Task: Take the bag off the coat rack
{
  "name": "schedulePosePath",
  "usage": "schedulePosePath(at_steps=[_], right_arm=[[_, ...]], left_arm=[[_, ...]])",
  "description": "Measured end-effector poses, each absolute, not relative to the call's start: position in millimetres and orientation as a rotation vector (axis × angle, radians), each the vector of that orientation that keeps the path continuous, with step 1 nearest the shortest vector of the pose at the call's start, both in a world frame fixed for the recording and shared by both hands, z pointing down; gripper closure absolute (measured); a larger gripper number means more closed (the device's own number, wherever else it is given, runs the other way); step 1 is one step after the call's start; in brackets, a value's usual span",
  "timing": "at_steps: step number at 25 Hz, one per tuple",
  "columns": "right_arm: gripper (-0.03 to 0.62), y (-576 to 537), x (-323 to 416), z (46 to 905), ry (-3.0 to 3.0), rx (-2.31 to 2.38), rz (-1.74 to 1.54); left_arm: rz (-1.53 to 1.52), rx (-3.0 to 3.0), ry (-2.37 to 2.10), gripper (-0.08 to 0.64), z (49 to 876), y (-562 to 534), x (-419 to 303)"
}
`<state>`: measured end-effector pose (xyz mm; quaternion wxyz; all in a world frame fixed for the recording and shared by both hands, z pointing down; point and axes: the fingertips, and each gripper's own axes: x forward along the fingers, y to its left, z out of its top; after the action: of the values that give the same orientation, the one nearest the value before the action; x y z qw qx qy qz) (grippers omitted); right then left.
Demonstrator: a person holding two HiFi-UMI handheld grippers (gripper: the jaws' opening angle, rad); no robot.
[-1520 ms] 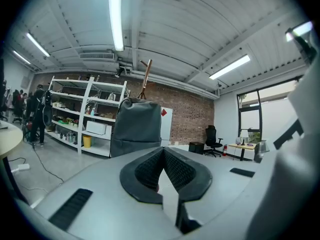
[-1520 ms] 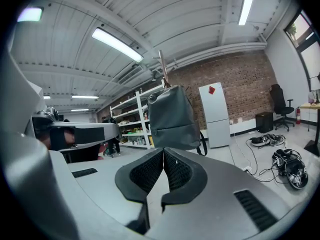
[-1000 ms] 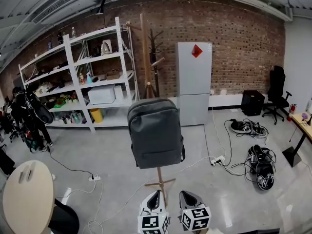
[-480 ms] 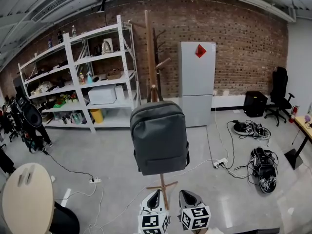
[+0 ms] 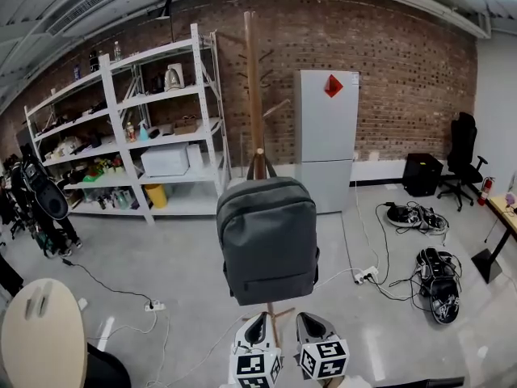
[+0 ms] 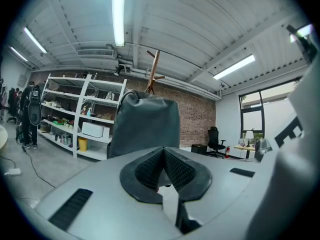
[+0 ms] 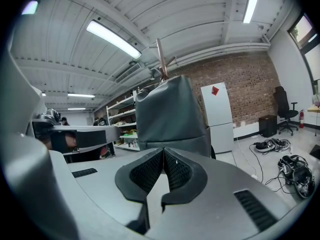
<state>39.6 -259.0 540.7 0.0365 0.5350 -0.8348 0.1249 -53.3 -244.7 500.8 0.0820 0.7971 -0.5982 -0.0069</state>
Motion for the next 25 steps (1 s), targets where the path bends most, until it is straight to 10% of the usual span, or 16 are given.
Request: schedulePosePath(at_steps=[25], right_arm=[[0.58,-331.4,11.4,523.3,-2.644,1.578,0.436]], left_arm=[[-0.013,2.358,-1.749,0.558,512.4,-318.5,-65.8]])
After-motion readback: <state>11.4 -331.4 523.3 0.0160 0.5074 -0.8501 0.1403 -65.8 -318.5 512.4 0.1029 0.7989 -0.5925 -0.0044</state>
